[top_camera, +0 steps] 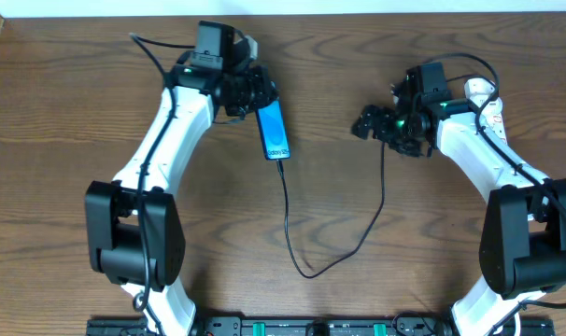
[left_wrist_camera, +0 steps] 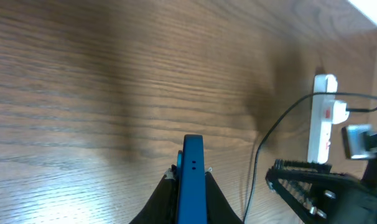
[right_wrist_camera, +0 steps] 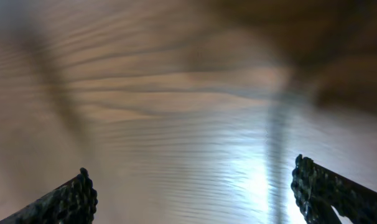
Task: Plug charger to phone and switch on socket
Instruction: 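Lower the phone with the left gripper onto the table center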
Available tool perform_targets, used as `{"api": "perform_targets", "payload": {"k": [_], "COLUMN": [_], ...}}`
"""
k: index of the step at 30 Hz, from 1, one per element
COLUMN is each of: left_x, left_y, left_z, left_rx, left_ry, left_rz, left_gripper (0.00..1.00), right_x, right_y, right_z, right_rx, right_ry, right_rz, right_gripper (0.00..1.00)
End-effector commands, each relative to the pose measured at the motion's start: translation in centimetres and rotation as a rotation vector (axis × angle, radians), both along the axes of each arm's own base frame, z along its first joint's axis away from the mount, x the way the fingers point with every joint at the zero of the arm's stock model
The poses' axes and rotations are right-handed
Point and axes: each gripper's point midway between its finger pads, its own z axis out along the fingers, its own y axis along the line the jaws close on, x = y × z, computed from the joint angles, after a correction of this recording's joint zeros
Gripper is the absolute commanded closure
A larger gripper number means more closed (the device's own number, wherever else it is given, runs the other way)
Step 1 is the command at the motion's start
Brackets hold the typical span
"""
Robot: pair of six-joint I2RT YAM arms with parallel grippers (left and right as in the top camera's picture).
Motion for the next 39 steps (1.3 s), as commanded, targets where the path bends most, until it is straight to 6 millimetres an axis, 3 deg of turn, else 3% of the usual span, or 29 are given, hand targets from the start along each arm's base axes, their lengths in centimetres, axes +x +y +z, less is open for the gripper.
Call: {"api": "perform_targets", "payload": {"k": [1,10,22,34,39], "left_x": [0.2,-2.1,-6.0,-5.7,-5.5], "left_y": [-1.2,-6.3,-12.3,-12.0,-11.6], "left_z": [-2.9,-8.0,-9.2,-9.7,-11.0], "left_rx": [0.024,-0.029,0.028,0.04,0.066], "left_ry": [0.061,0.213,0.227,0.228,0.241], "left_rz": [0.004,-0.074,-0.187,-0.166,-0.154], "left_gripper": [0.93,0.92,0.93,0.92,0.93], "right_x": [-0.5,0.1,0.4,0.4,0.4], "right_y": [3.8,3.9,3.5,3.5,3.5], "right_z": [3.8,4.2,4.0,3.9,3.9], "right_rx": [0.233,0.24,0.211,0.211,0.211], "right_ry": [-0.076,-0.111,-0.118,-0.115,-0.114], "right_rz": [0.162,0.168,0.154,0.153,0.153], "right_gripper": [0.01,0.01,0.01,0.01,0.01]}}
